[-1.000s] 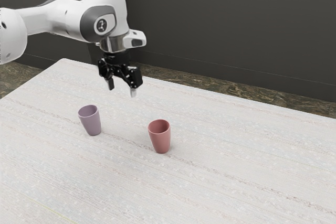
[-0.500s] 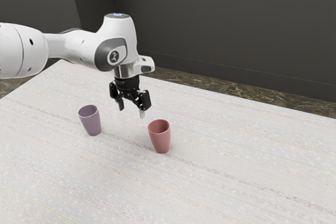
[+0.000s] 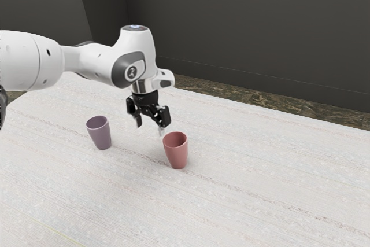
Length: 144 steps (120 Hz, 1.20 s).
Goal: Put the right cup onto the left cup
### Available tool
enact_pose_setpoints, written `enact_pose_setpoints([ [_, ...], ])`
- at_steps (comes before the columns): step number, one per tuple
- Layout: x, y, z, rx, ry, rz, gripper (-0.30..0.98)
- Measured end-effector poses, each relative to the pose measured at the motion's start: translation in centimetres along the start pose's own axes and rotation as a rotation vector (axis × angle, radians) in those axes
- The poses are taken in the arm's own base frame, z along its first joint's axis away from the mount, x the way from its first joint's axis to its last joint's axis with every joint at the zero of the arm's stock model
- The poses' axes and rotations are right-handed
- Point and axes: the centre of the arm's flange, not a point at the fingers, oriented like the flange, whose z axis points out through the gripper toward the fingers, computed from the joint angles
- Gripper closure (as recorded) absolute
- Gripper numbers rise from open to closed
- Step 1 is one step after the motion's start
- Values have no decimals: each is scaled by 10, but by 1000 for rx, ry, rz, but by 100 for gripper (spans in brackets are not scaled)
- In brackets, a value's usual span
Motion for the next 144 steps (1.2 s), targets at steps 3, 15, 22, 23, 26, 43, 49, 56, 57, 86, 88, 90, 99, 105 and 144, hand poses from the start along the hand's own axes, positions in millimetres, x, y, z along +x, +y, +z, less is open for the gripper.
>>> enact_pose_setpoints([
  [3,2,0,0,0,1,1,0],
  [15,10,1,0,1,5,5,0],
  [22,12,1,2,1,0,7,0],
  [23,13,1,2,1,-1,7,0],
  [26,13,1,4,1,-5,8,0],
  [43,17,3,11,-7,-18,6,0],
  [49,17,5,11,-13,-24,1,0],
  [56,18,7,10,-18,-28,-5,0],
  [57,18,7,10,-18,-29,-6,0],
  [86,19,10,27,-21,-64,-24,0],
  [88,19,10,28,-21,-66,-25,0],
  [90,19,9,28,-21,-65,-27,0],
  [99,21,9,29,-21,-65,-31,0],
  [105,22,9,30,-20,-65,-35,0],
  [144,26,7,22,-15,-54,-70,0],
])
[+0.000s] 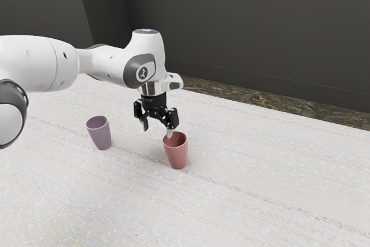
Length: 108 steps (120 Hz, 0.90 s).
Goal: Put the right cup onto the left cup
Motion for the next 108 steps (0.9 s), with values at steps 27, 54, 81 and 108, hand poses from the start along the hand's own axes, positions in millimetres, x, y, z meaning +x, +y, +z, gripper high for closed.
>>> enact_pose_setpoints([
  [27,4,1,8,4,-10,-13,0],
  [54,8,7,21,5,-25,-17,0],
  [81,9,12,28,7,-33,-17,0],
  [108,10,12,32,6,-35,-23,11],
])
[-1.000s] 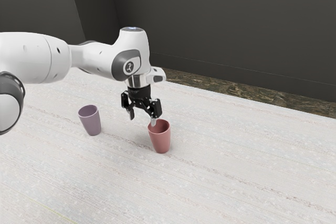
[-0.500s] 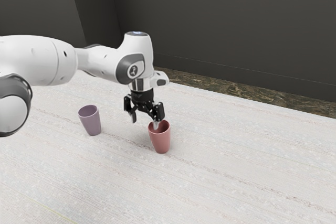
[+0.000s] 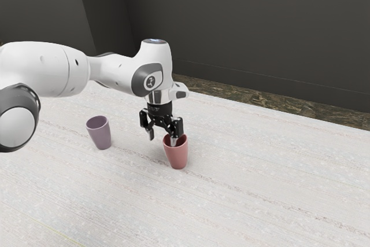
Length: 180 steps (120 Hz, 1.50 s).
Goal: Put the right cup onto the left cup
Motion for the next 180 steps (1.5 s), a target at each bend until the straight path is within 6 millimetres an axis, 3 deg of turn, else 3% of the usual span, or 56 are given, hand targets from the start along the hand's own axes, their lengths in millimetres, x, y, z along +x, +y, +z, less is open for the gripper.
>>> enact_pose_setpoints([
  [55,0,0,-1,-1,4,-6,47],
  [125,2,6,-5,0,15,1,74],
  [155,-9,8,-47,3,72,6,77],
  [180,-35,6,-87,13,111,9,78],
])
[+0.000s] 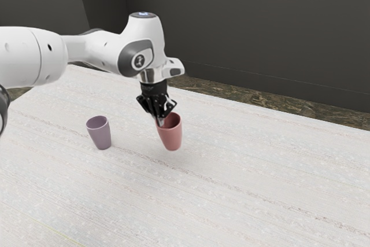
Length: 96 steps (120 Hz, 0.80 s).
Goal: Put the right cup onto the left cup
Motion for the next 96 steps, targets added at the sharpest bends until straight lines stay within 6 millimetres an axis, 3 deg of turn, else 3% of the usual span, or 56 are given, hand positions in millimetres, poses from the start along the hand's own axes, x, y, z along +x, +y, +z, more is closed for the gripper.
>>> enact_pose_setpoints([
  [34,-38,-22,-30,10,10,-31,78],
  [96,-55,-99,-34,25,-1,-154,79],
])
